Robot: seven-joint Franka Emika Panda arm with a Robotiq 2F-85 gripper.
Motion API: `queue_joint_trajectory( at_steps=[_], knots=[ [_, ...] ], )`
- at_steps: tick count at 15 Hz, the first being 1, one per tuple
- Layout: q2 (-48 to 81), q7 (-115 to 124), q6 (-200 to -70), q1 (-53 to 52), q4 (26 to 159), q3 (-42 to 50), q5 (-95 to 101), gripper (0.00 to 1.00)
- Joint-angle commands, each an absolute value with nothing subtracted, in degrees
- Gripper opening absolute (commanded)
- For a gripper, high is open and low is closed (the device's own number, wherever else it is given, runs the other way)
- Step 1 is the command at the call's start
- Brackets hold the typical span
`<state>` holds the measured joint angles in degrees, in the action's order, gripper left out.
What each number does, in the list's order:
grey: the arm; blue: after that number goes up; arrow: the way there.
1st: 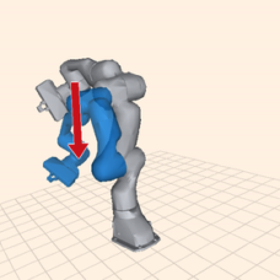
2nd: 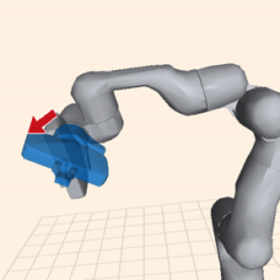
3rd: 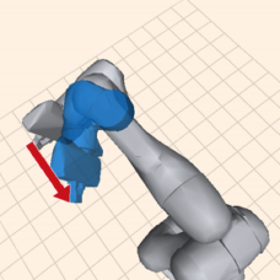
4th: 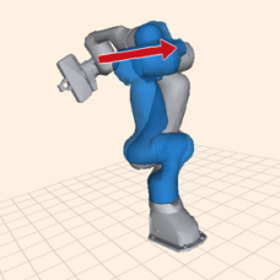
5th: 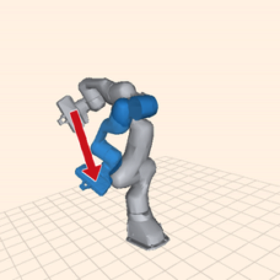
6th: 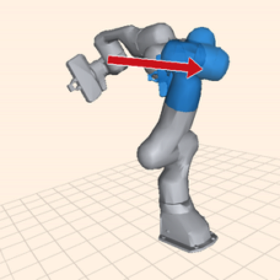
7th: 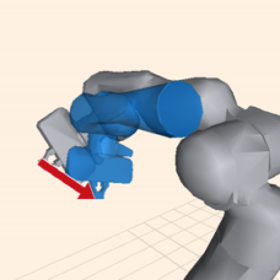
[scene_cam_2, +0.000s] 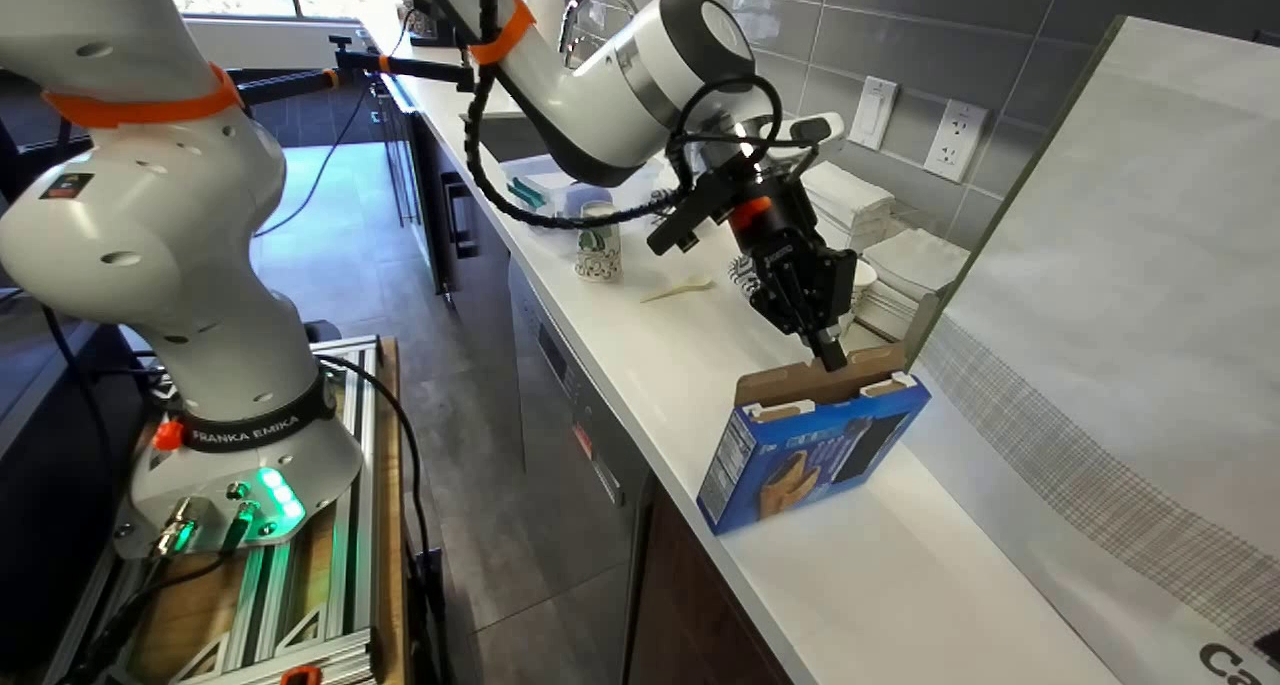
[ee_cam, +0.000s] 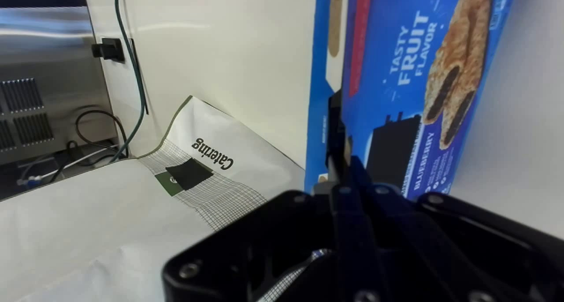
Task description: Open the blue box
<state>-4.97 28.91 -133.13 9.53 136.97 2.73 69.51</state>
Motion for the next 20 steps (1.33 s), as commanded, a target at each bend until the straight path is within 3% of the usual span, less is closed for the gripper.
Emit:
queue_joint_trajectory(
  at_steps=[1, 10, 20],
  knots=[
    [-0.5, 34.4, -132.5, 8.3, 134.2, 3.8, 74.9, 0.0],
    [3.1, 30.0, -142.7, 8.1, 132.5, 5.1, 73.0, 0.0],
    [5.5, 14.9, -155.5, 8.6, 134.1, 6.9, 56.1, 0.0]
  ],
)
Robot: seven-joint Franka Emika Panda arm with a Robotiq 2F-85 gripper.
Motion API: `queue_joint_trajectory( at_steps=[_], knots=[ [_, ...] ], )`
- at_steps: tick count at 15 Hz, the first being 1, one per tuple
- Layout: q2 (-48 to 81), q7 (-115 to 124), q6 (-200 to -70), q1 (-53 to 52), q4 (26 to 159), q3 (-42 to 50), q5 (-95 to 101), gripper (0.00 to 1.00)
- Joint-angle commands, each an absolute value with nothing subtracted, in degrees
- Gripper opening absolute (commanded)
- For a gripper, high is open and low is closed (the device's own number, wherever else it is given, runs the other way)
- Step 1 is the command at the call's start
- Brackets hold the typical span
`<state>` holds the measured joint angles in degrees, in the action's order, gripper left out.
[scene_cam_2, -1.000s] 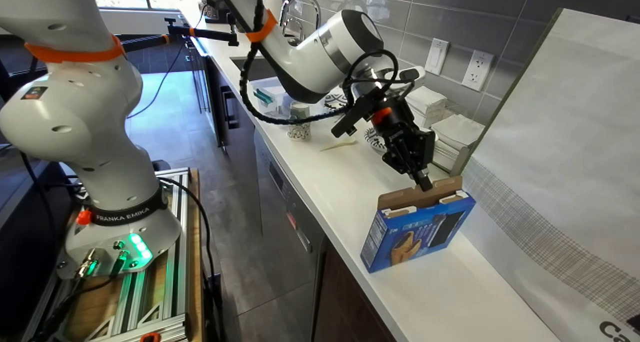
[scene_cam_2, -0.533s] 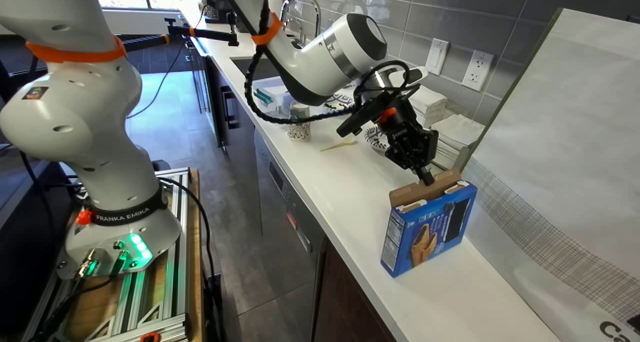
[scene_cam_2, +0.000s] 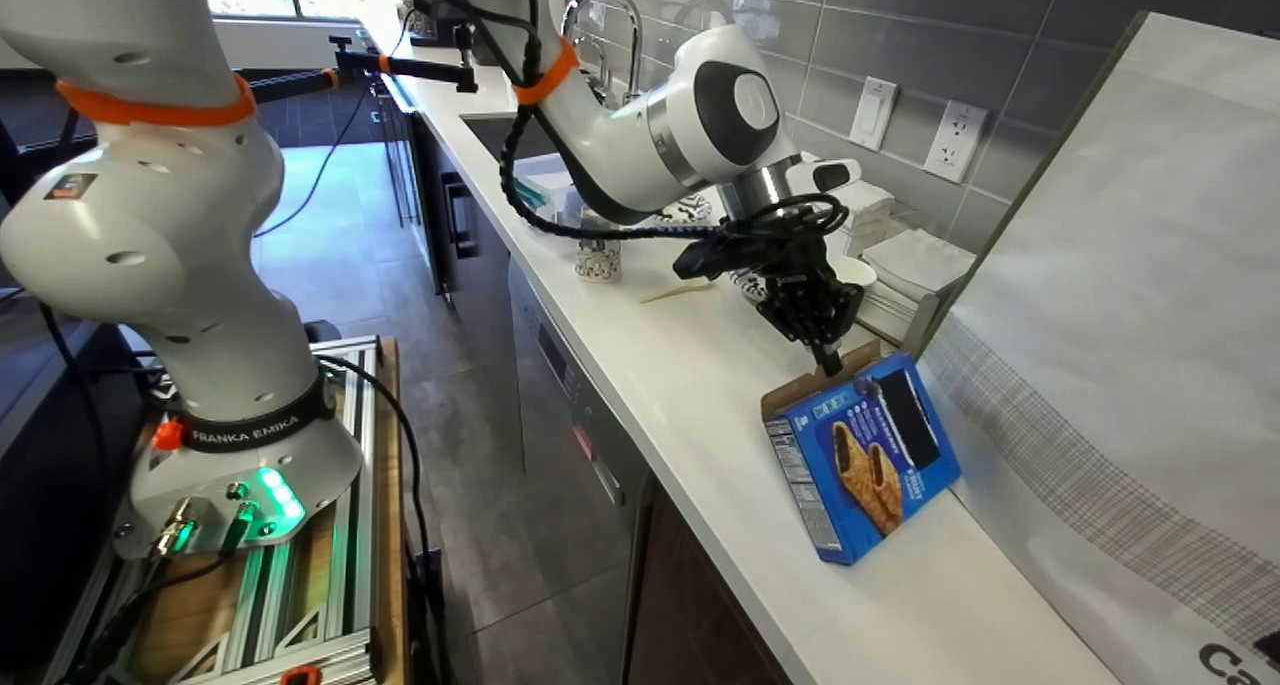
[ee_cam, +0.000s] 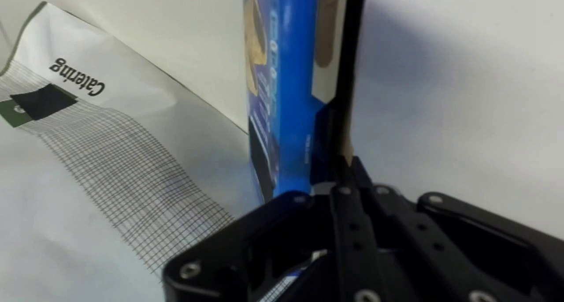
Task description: Open the blue box
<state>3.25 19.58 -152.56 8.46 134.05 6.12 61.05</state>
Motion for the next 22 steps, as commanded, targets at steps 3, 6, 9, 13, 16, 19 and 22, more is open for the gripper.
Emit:
queue_joint_trajectory(
  at_steps=[3, 6, 9, 13, 16, 19, 22],
  knots=[
    [5.5, 12.0, -155.2, 8.3, 134.4, 6.8, 52.2, 0.0],
    [3.7, 9.5, -153.6, 7.8, 134.7, 6.5, 48.3, 0.0],
    [1.0, 6.9, -152.4, 7.7, 135.2, 6.5, 44.7, 0.0],
    [-3.6, 0.7, -152.3, 7.9, 136.5, 6.6, 37.1, 0.0],
    [-6.8, -2.4, -151.2, 8.0, 137.1, 6.8, 32.8, 0.0],
    [-8.4, -4.1, -149.9, 8.4, 137.2, 7.0, 29.9, 0.0],
    [-7.9, -4.2, -147.7, 9.0, 136.6, 7.2, 29.5, 0.0]
  ],
)
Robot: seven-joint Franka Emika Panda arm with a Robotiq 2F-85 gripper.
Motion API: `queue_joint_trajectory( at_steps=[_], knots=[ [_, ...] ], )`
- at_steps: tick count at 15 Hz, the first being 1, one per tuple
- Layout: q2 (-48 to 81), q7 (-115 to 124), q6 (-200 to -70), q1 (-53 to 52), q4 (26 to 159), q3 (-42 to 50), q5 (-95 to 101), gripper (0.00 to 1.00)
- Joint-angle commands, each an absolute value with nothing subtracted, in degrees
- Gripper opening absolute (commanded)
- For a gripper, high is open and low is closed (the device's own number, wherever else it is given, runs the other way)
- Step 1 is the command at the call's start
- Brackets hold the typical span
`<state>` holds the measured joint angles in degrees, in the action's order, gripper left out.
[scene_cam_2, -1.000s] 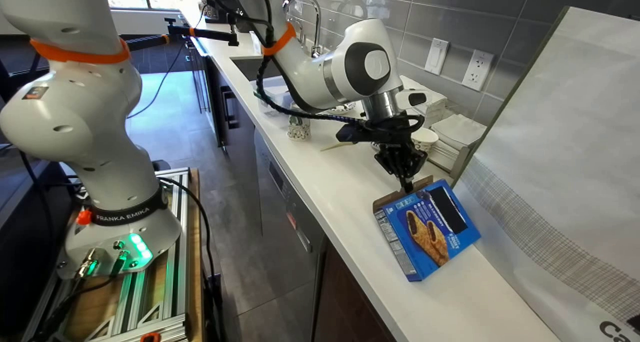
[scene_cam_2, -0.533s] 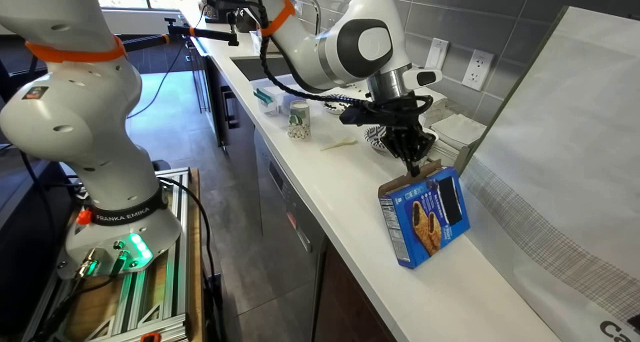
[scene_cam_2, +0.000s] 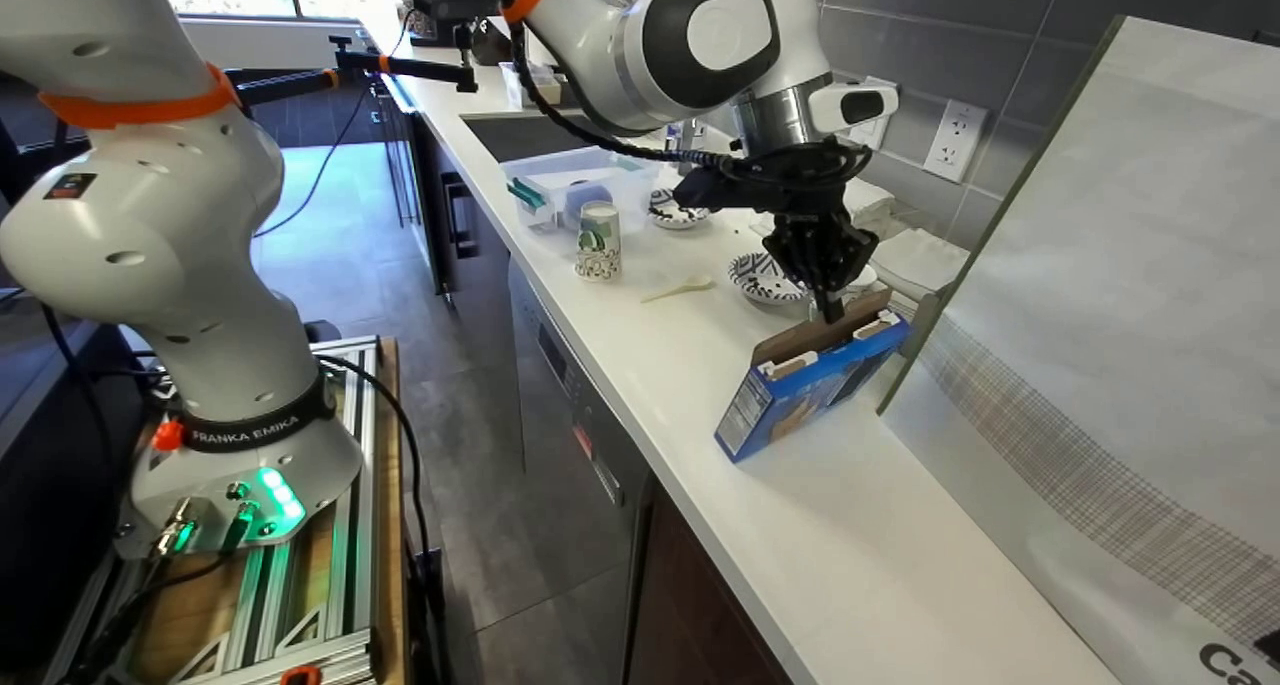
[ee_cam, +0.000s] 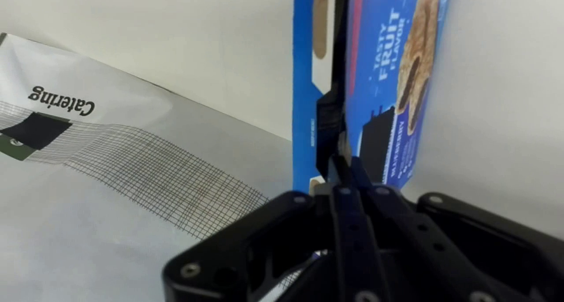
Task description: Open the blue box
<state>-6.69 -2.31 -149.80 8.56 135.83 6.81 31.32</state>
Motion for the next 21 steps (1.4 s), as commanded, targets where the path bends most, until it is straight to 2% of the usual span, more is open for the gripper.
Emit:
queue_joint_trajectory(
  at_steps=[1, 21],
  knots=[
    [-7.1, -4.2, -147.1, 9.2, 136.2, 7.2, 29.6, 0.0],
    [-0.6, -1.5, -139.1, 9.8, 132.4, 8.0, 39.0, 0.0]
  ],
)
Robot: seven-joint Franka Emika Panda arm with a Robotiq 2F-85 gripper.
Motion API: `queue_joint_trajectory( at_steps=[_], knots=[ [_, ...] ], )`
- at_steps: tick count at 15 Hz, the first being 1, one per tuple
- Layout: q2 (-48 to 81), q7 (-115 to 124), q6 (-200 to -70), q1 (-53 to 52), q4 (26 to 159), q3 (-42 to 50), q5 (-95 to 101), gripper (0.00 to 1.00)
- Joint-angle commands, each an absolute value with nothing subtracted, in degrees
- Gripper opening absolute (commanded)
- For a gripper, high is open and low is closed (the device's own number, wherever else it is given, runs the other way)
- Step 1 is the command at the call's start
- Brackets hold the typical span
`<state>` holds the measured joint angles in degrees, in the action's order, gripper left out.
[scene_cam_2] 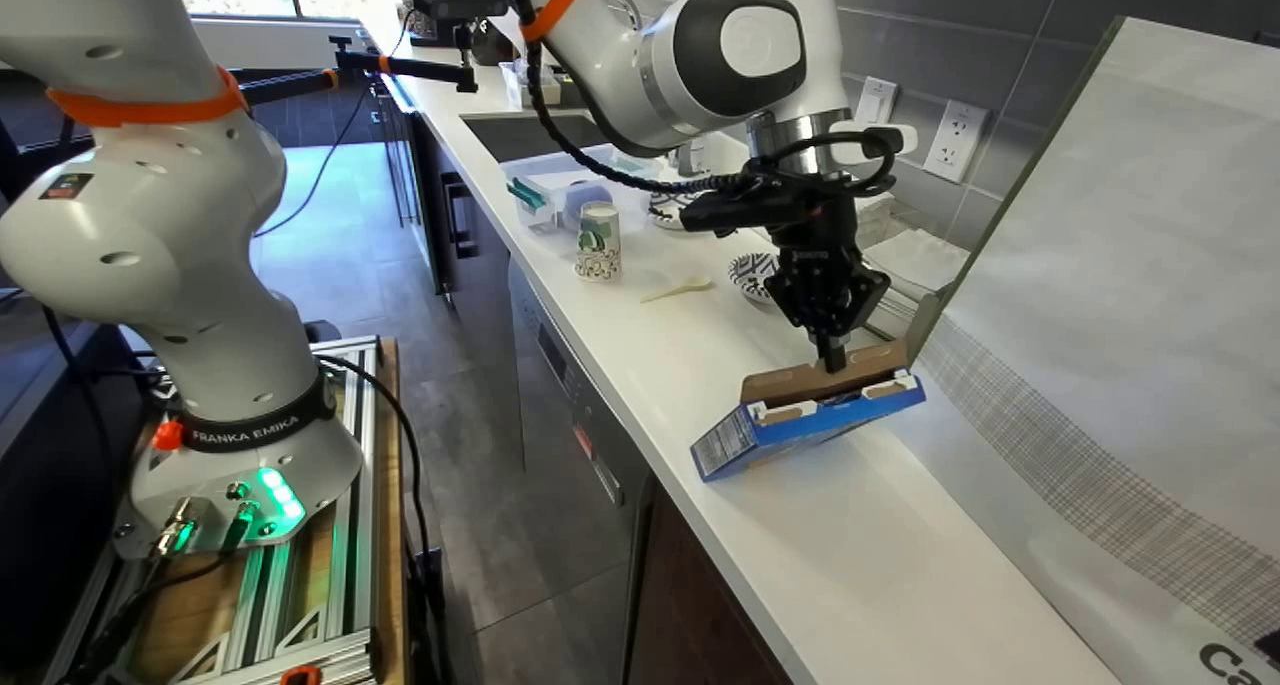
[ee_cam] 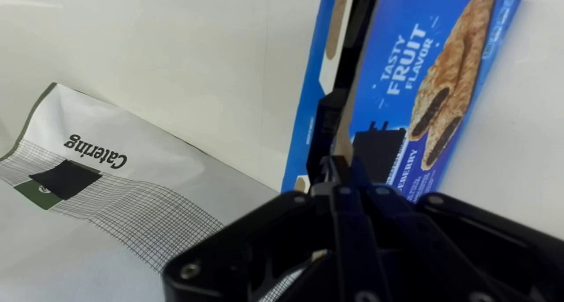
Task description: Open the blue box
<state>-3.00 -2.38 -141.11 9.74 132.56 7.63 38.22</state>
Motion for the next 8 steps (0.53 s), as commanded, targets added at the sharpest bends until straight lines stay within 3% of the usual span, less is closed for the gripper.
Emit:
queue_joint_trajectory(
  at_steps=[1, 8],
  knots=[
    [-0.3, -1.5, -138.9, 9.9, 132.2, 8.2, 39.2, 0.0],
    [2.4, -1.5, -136.9, 9.9, 131.4, 9.2, 39.1, 0.0]
  ],
)
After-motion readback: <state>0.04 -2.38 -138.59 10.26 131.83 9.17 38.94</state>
